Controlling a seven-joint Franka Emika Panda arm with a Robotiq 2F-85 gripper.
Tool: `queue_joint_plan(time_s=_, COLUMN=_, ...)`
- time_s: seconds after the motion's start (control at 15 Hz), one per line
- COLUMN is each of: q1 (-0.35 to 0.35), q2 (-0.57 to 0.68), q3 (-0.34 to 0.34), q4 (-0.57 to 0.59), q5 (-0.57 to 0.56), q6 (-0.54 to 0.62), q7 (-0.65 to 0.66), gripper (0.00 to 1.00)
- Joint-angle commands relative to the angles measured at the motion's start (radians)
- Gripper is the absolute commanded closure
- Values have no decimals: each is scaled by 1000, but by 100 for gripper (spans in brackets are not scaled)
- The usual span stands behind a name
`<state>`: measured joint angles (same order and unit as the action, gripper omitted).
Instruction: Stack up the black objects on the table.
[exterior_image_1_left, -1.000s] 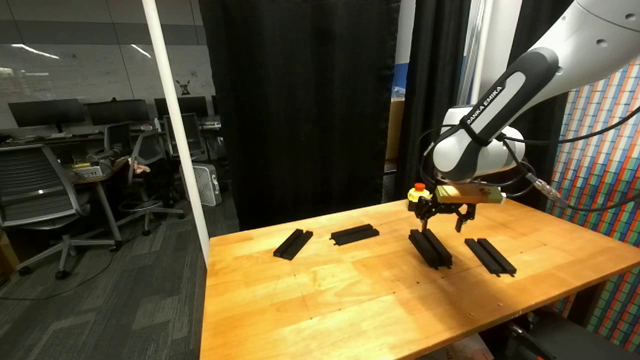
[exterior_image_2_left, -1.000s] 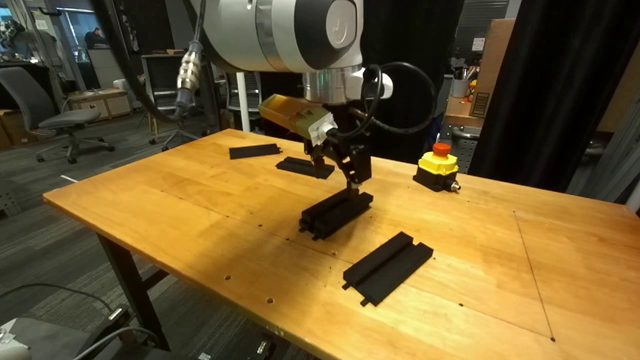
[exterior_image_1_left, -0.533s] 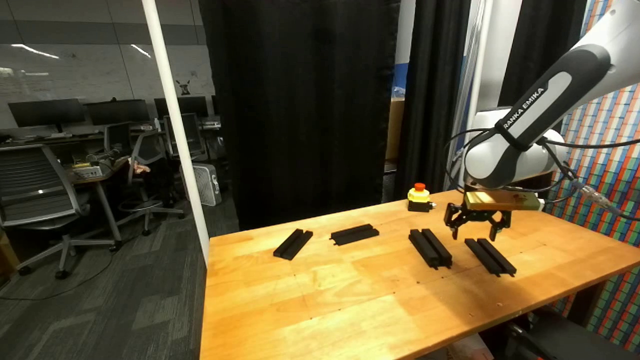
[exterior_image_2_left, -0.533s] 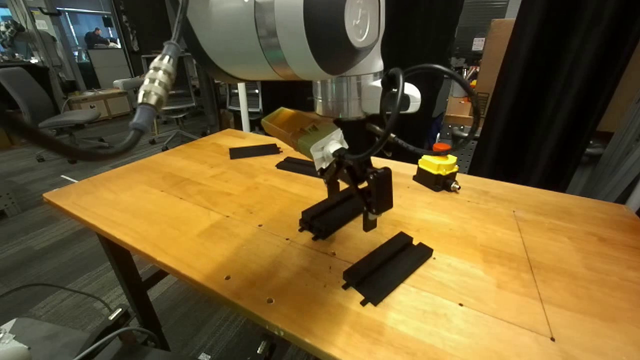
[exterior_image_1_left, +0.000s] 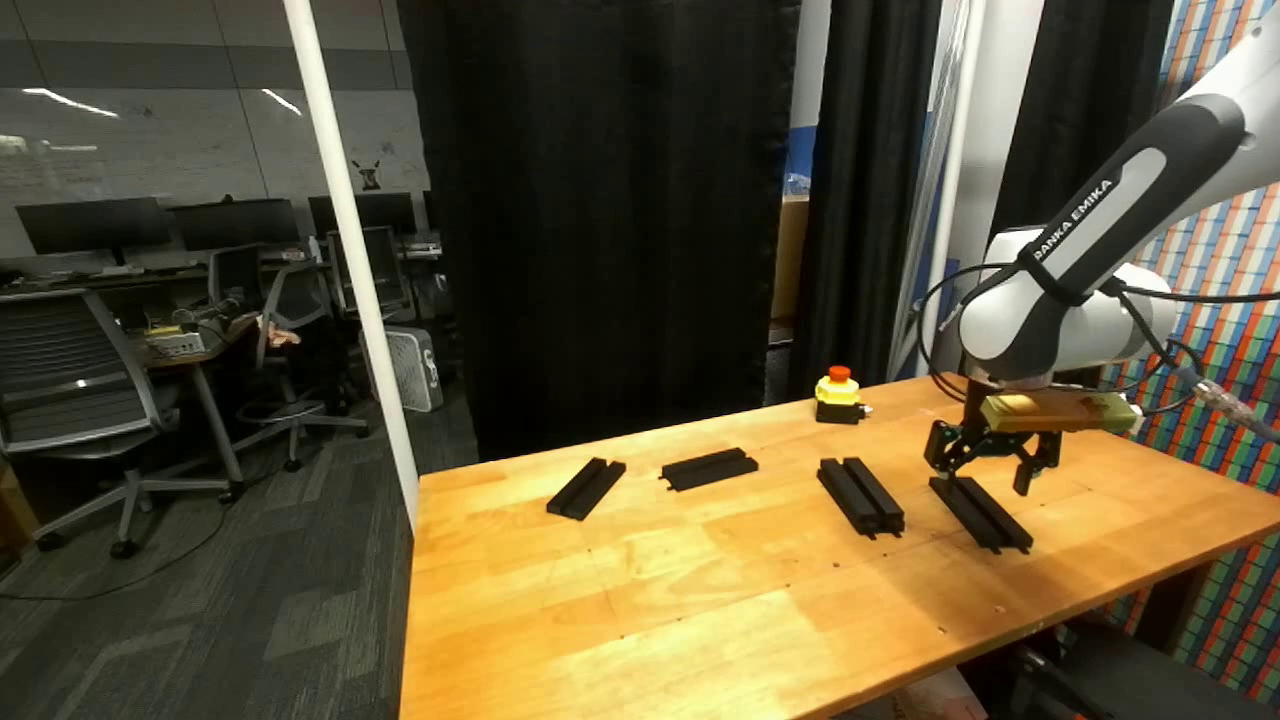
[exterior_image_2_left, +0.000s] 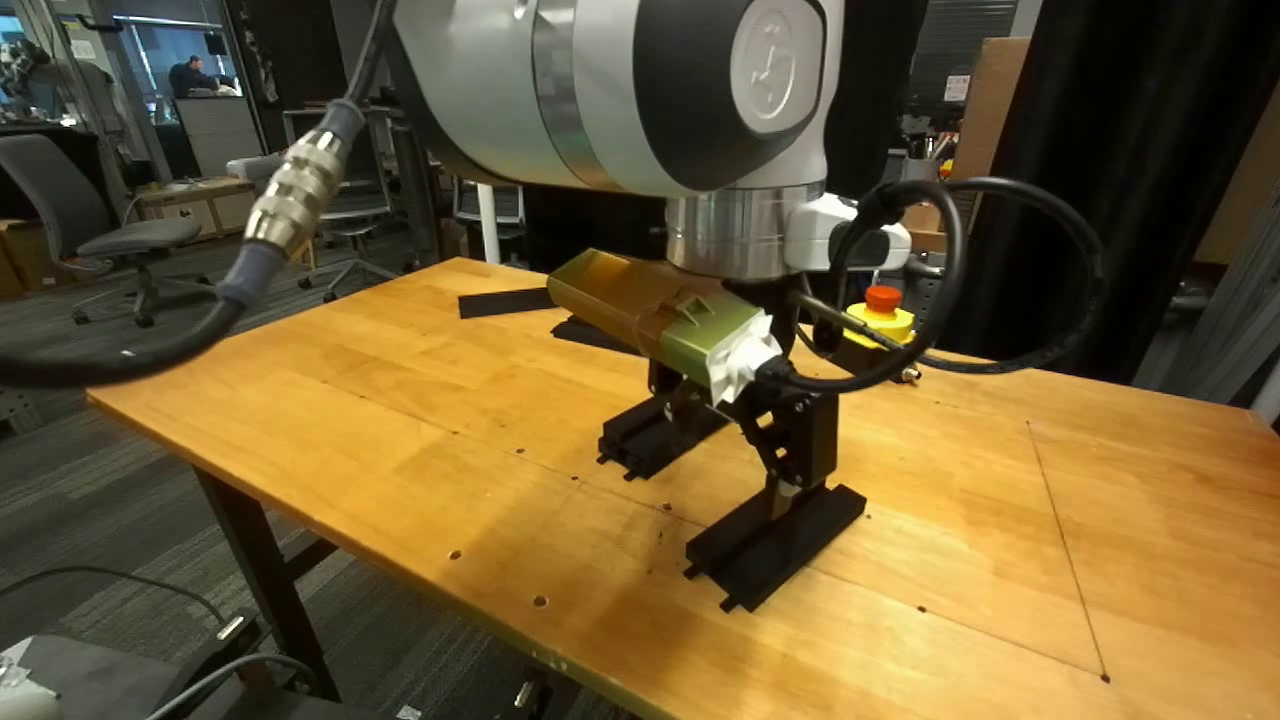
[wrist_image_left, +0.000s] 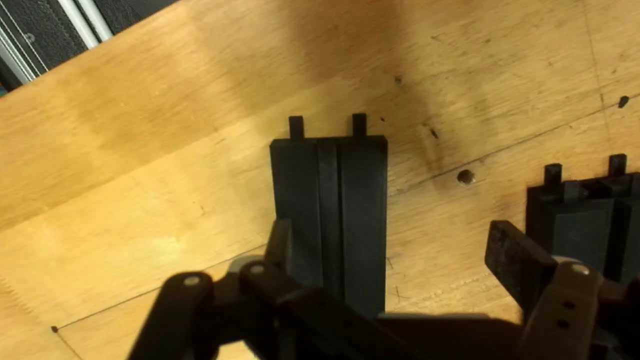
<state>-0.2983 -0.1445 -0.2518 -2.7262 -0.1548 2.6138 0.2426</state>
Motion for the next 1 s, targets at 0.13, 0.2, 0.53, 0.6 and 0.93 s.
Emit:
queue_joint_plan(time_s=0.13, q1=-2, q2=66, q3=-26, q4=27, q5=86, q6=12, q7=-117, gripper=0)
queue_joint_plan(time_s=0.2, q1=1, q2=82, q3=-27, q4=30, q5=100, q6=16, q7=-126, gripper=0)
queue_joint_plan(time_s=0.53, q1=4, q2=159, q3=-24, q4=52, q5=128, q6=29, q7=-133, gripper=0)
queue_joint_plan(time_s=0.6, q1=4, q2=172, q3=-24, q4=59, q5=126, q6=28, q7=-130, gripper=0)
queue_joint_plan(time_s=0.93, q1=5, q2=222, q3=-24, q4=90, q5=139, q6=34, q7=-141, gripper=0)
